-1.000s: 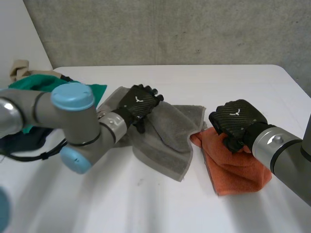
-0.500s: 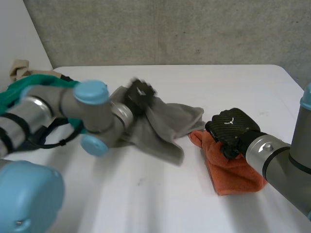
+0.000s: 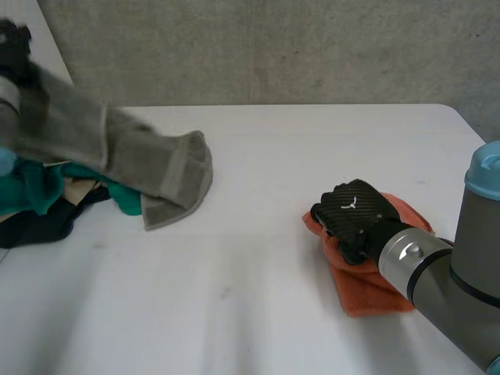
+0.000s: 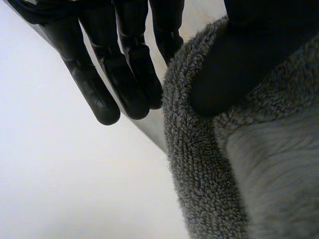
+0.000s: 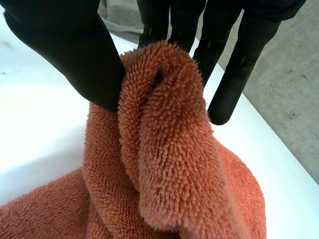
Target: Fold the laundry.
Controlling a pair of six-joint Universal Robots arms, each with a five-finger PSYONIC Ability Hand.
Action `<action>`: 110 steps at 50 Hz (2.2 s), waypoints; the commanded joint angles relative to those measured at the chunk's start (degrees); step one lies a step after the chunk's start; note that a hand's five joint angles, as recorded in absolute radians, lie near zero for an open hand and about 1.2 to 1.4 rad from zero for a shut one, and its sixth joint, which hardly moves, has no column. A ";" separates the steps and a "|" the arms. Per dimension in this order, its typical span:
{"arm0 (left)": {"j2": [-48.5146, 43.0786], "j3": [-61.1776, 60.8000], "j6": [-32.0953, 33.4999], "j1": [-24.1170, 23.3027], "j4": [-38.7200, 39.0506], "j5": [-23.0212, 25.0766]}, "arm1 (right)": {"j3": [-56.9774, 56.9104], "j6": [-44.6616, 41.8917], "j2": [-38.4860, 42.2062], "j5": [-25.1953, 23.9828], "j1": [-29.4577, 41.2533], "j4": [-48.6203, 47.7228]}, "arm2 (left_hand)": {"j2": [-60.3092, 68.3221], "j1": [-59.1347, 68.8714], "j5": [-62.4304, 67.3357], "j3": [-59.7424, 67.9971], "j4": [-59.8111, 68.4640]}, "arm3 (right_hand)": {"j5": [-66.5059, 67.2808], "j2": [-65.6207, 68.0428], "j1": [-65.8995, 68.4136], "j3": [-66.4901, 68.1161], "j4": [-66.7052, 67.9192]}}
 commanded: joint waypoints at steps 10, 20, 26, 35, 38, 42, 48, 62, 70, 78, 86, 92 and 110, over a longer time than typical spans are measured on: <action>7.63 -17.56 3.59 -4.37 -4.26 1.91 | 0.17 0.08 -0.70 0.95 1.59 -0.25 | -58.22 -55.34 -56.25 -57.87 -58.53 | 14.73 12.67 17.12 12.17 11.59; 23.17 -41.09 2.54 -14.99 -4.62 6.22 | -0.35 2.97 -2.81 -0.02 1.77 -1.57 | -58.22 -55.34 -56.25 -57.87 -58.53 | 14.73 12.67 17.12 12.17 11.59; 27.68 -48.85 -6.50 -22.65 -3.83 5.96 | -2.46 7.89 -4.57 -2.47 3.43 -2.19 | -58.22 -55.34 -56.25 -57.87 -58.53 | 14.73 12.67 17.12 12.17 11.59; 28.99 -49.22 -18.29 -23.28 -4.97 -1.14 | -9.66 14.75 -0.90 -8.54 11.69 -6.40 | -58.22 -55.34 -56.25 -57.87 -58.53 | 14.73 12.67 17.12 12.17 11.59; 30.92 -49.12 -19.00 -20.55 -5.23 -4.58 | -11.42 14.58 3.77 -8.63 13.28 -4.92 | -58.22 -55.34 -56.25 -57.87 -58.53 | 6.05 3.99 8.44 3.48 2.91; 33.65 -50.00 -19.26 -17.74 -6.54 -6.17 | -13.01 14.05 5.98 -8.46 14.25 0.44 | -58.22 -55.34 -56.25 -57.87 -58.53 | -55.27 -57.33 -52.88 -57.83 -58.41; 37.16 -53.86 -19.35 -16.33 -13.12 -1.79 | -17.57 16.24 3.00 -5.74 6.80 3.08 | -58.22 -55.34 -56.25 -57.87 -58.53 | -55.27 -57.33 -52.88 -57.83 -58.41; 41.39 -62.83 -21.81 -28.45 -24.74 0.86 | -13.02 -10.71 3.78 -6.69 -8.86 18.82 | -58.22 -55.34 -56.25 -57.87 -58.53 | -51.93 -53.99 -49.54 -54.49 -55.07; 31.12 -62.49 -24.01 -32.76 -19.56 -0.28 | -5.63 -18.82 7.03 -11.53 -12.03 11.89 | -58.22 -55.34 -56.25 -57.87 -58.53 | -47.36 -49.42 -44.97 -49.93 -50.50; 21.54 -55.20 -24.54 -35.05 -14.73 -0.99 | -3.25 -16.10 11.77 -11.36 -11.07 -1.03 | -53.48 -50.60 -51.51 -53.13 -53.79 | -30.05 -32.11 -27.66 -32.61 -33.19; 13.88 -43.25 -24.89 -37.07 -12.88 -4.23 | -6.50 -10.65 16.70 -9.34 -9.31 -11.14 | 11.39 14.27 13.37 11.75 11.08 | 14.73 12.67 17.12 12.17 11.59; 15.45 -28.05 -23.57 -34.97 -11.21 -10.74 | -16.16 -4.59 16.26 -6.35 -9.04 -18.17 | 11.78 14.66 13.75 12.13 11.47 | 14.73 12.67 17.12 12.17 11.59; 19.16 -32.84 -13.22 -30.13 -5.17 -4.06 | -19.17 11.83 11.51 -4.33 -7.55 -1.94 | 11.78 14.66 13.75 12.13 11.47 | -55.27 -57.33 -52.88 -57.83 -58.41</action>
